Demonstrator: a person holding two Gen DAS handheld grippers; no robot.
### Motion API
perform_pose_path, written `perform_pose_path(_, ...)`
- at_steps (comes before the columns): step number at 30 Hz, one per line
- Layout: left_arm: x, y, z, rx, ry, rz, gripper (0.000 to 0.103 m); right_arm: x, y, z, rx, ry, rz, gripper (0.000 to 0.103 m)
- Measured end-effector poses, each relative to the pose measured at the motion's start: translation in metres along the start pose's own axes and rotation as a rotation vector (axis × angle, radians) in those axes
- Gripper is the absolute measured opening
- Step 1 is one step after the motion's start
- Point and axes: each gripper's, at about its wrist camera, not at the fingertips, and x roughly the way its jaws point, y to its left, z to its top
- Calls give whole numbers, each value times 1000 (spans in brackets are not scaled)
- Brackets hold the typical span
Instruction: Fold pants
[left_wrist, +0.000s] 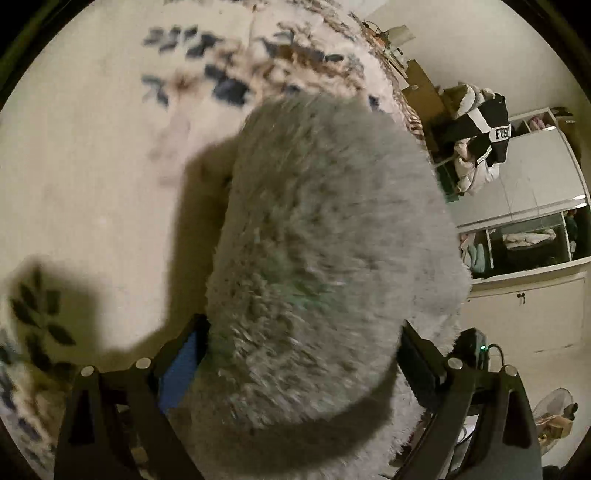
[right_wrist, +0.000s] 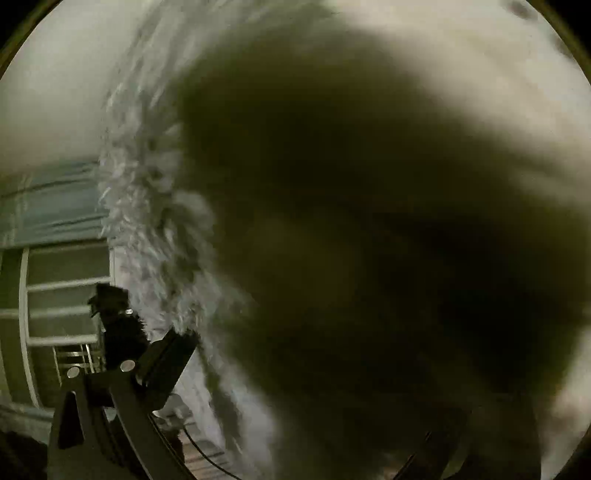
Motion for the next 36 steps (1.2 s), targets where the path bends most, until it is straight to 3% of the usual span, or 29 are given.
perform_pose_path(5,12,14,5,-61,10,-87,101,13,6,11,23,-2,46,101)
perform_pose_path(6,10,11,5,-56,3,-94,99,10,9,11,15,-16,69,87)
perform_pose_path(8,6,3,5,-32,-9,-99,97,6,16,9,3,-28,42,69)
perform_pose_path(9,3,-2,4,-13,-15,-102,87,5,18,8,1,-34,37,55)
perform_pose_path(10,-1,-9,3,10,-24,-105,75,3,22,8,1,-44,40,50)
perform_pose_path(12,-8,-17,2,28,-40,-121,64,-1,32,7,2,-73,24,42)
perform_pose_path(16,-25,-28,5,22,-74,-163,55,7,68,9,-21,-112,1,38)
perform_pose_path(21,-52,-41,22,16,-106,-201,54,-3,119,12,-80,-150,-3,37)
perform_pose_path(26,-82,-53,58,16,-167,-252,54,-18,177,21,-145,-178,10,37)
perform_pose_path(32,-104,-37,144,-3,-227,-316,54,16,259,78,-205,-235,32,37)
perform_pose_path(36,-107,-10,224,-20,-254,-337,54,58,310,131,-229,-267,45,37)
